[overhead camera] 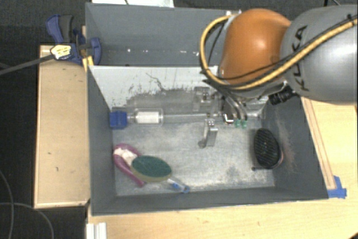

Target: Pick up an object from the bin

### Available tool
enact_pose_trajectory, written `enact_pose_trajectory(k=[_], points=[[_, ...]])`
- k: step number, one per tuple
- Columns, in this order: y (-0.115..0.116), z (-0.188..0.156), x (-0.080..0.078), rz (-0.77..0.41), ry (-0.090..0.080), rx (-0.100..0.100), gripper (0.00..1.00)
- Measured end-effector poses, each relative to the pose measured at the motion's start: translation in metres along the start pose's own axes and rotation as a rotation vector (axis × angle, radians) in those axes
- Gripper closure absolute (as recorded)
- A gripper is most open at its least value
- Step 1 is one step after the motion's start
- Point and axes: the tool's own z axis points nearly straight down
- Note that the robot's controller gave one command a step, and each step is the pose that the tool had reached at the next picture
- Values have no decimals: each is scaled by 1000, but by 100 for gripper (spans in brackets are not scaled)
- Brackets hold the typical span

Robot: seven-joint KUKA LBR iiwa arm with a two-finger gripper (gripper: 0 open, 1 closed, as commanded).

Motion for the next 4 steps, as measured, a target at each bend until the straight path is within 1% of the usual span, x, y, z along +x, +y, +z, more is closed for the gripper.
enact_pose_trajectory(k=[1,2,3,4], points=[[79,52,30,-48,0,-3,0],[77,135,69,-201,-12,-3,0],[105,135,73,-1,-7,5,0],[103,135,72,7,-5,7,100]])
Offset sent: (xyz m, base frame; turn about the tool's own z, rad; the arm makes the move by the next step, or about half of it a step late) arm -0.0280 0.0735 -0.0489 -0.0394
